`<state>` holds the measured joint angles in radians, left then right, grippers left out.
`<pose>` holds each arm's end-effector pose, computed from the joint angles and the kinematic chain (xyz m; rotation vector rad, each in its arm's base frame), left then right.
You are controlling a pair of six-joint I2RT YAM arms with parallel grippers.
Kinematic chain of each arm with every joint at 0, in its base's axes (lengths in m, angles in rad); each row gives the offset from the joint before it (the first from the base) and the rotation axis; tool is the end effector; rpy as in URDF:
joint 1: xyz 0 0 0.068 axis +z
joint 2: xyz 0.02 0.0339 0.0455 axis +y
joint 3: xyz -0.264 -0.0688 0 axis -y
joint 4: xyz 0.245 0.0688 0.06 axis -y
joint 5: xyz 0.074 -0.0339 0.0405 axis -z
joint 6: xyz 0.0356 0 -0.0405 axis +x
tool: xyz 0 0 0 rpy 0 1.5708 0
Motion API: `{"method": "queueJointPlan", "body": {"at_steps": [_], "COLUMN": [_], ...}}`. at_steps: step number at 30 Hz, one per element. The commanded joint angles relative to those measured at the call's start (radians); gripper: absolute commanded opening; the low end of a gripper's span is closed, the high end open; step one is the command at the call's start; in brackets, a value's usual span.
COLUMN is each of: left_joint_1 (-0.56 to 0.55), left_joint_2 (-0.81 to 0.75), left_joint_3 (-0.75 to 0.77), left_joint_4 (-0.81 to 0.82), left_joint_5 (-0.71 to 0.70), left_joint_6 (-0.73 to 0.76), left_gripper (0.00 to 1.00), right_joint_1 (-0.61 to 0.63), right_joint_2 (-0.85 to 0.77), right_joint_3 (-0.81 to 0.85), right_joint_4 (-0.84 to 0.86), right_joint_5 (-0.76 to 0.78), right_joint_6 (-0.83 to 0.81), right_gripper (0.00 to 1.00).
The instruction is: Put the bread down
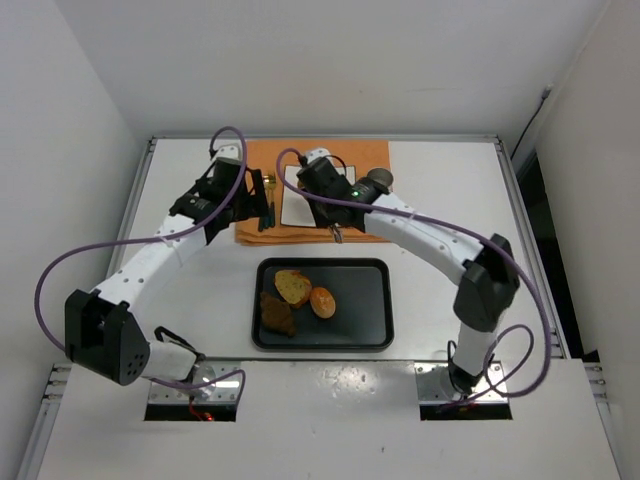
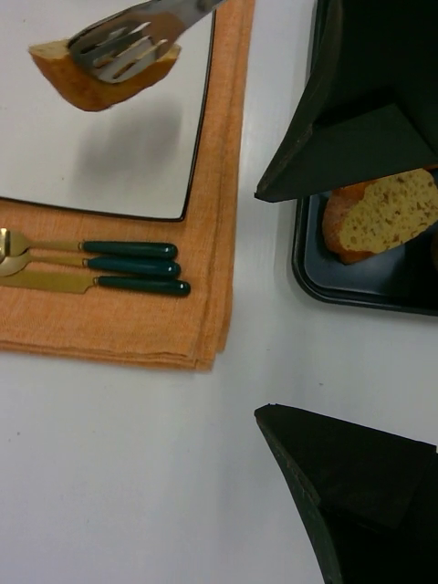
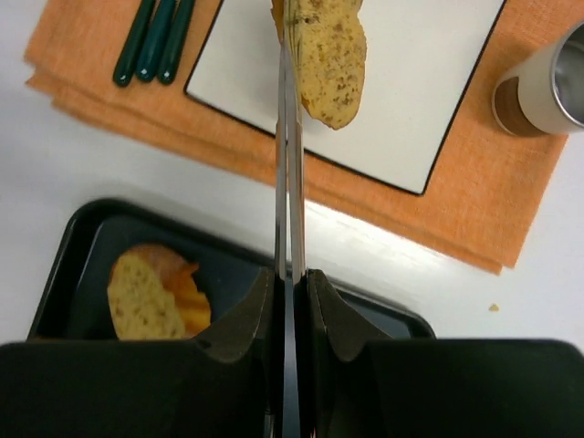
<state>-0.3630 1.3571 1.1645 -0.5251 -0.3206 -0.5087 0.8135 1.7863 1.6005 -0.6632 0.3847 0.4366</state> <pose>0.2818 -0.0950 0.3126 -0.3273 2.2228 -0.1015 0.2838 0.2808 0.3048 -0.2693 2.3295 0.1471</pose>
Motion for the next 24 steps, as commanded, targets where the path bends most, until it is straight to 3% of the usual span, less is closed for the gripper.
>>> {"method": "queueJointPlan", "body": {"at_steps": [1, 8, 11, 15, 16, 24], "left_joint_1": [0.019, 0.029, 0.029, 0.029, 0.029, 0.029], "left_joint_2": [-0.055, -0.087, -0.087, -0.087, -0.087, -0.096], "left_joint_3": [-0.009, -0.02, -0.02, -0.02, -0.02, -0.02], "left_joint_4": [-0.004, -0.004, -0.004, -0.004, -0.013, -0.013], "left_joint_5": [-0.049, -0.058, -0.04, -0.04, -0.05, -0.051], "left_joint_6": [-0.011, -0.021, -0.03, -0.021, -0.021, -0.011], "left_gripper": [0.99, 0.99, 0.99, 0.99, 0.99, 0.99], "right_joint_1": [-0.025, -0.054, -0.076, -0.085, -0.085, -0.064], "right_joint_2": [0.097, 0.228, 0.28, 0.291, 0.259, 0.037], "right_joint_3": [0.119, 0.176, 0.226, 0.248, 0.233, 0.089], "right_joint_4": [0.12, 0.18, 0.171, 0.16, 0.16, 0.171], "right_joint_5": [0.026, 0.057, 0.037, 0.002, 0.002, -0.02], "right_joint_6": [-0.016, -0.025, -0.025, -0.035, -0.035, -0.035], "right_gripper": [0.0, 0.03, 0.12, 0.33, 0.38, 0.39]}}
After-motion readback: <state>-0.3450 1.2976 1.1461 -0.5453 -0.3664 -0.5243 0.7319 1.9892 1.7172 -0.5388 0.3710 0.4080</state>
